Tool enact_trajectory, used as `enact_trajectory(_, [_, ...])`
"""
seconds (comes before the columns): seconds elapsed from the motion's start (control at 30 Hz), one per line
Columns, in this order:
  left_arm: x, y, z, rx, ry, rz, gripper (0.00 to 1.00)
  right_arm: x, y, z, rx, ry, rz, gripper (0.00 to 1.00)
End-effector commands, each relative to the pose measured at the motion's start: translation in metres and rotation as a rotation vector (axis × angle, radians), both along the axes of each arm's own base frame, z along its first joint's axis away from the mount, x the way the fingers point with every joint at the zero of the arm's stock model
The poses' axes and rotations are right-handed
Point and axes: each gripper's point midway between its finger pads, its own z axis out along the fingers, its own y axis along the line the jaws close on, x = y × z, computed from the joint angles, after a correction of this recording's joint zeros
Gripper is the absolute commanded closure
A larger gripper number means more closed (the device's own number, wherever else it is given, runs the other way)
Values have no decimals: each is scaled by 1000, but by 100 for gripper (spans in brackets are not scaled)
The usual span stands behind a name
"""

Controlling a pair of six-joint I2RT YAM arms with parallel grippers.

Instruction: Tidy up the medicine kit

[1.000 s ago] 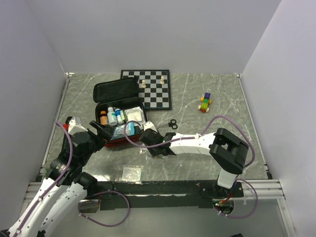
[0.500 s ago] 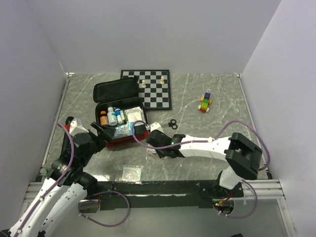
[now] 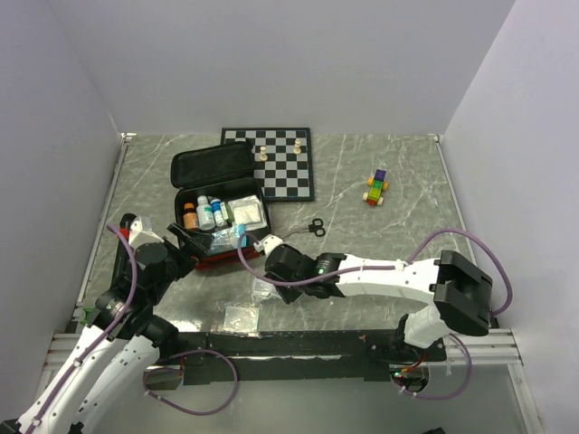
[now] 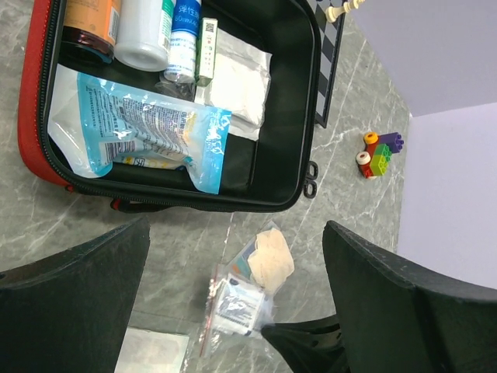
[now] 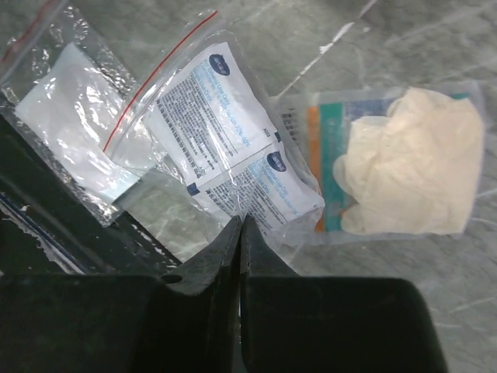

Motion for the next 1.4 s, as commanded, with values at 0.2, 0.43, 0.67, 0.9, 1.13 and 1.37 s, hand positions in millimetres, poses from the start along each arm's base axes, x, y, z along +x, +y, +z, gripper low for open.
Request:
enact_trajectory(0.2, [-1,-4,5,-32,-24,-13,4,2,5,11,10,-50,48,39])
enact_trajectory(0.43, [-1,-5,5,-28,-17,-17,4,-4,18,9,-78,-166,242,32])
enact_trajectory(0.67, [-4,-1,6,-39,-33,-3,4,-11,20,-19,-226,-230,320,35])
enact_trajectory(0.9, [-3,0,5,-25,-23,-5,4,3,11,-34,-333,-268,243,45])
enact_trajectory(1.13, [-4,2,7,-28,-33,8,4,1,6,-23,-307,-258,205,92])
enact_trajectory(1.37, [-2,11,29,-17,-99,38,4,-20,10,56,21,-149,241,100])
